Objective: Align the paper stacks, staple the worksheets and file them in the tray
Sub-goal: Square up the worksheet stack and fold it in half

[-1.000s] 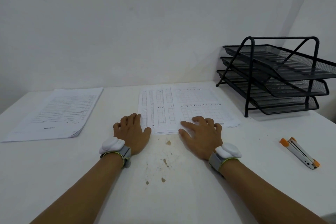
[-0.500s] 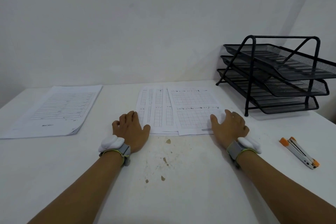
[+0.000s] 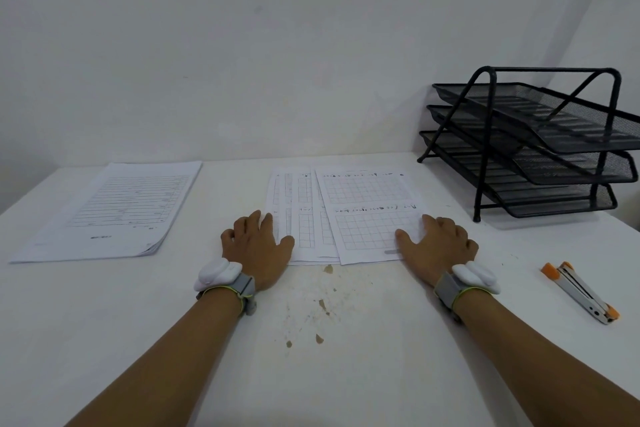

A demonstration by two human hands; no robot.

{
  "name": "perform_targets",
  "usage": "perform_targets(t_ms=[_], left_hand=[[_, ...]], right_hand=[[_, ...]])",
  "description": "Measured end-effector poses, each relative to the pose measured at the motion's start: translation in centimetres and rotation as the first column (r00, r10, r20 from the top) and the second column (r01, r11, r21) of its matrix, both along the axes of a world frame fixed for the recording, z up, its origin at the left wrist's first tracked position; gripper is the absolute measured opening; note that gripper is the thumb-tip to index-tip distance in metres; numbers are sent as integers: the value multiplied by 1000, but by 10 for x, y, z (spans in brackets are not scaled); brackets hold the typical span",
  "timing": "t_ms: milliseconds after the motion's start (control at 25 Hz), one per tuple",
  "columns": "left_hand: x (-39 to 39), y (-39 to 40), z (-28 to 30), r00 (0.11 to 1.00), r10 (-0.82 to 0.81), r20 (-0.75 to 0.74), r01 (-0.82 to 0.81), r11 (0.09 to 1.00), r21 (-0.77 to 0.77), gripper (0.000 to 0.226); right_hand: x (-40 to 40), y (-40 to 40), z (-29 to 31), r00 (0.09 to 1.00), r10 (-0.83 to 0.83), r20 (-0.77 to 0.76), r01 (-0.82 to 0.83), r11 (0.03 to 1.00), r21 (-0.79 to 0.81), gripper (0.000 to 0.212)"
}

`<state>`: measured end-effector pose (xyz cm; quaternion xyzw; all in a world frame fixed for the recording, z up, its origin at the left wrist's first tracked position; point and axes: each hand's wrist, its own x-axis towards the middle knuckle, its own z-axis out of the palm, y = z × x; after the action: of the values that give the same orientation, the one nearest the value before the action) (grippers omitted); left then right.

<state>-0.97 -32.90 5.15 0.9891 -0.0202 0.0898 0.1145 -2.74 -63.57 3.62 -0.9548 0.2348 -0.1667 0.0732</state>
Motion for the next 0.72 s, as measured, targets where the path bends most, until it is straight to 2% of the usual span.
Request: perform_targets(t_ms=[120,240,320,440,560,640,720], left_hand=[[-2,-1,-1,1000,5,14,-5,1000,-15,70],[-2,-3,-2,995,50,87,-53,998,32,68],[0,-2,-3,998,22,53,-25,997,66,73],[2,1,-4,1000,0,-25,2,997,73,83],[1,0,-4,999,-8,-52,10,999,47,81],[-1,-5,4,997,27,-76,-29,999,-25,81],[-1,-12,17,986,112,-124,-136,969,-204,90]], right_hand=[[1,1,0,998,9,56,-12,999,37,78],[1,2,2,989,-99,112,86,989,117,77],[0,3,2,986,-144,84,137,988,75,76],[-1,3,3,995,-91,50,91,996,7,71],[-1,2,4,998,-55,44,54,998,15,70],[0,2,4,998,-49,42,49,999,7,74],[1,3,4,999,-31,44,31,999,16,78]])
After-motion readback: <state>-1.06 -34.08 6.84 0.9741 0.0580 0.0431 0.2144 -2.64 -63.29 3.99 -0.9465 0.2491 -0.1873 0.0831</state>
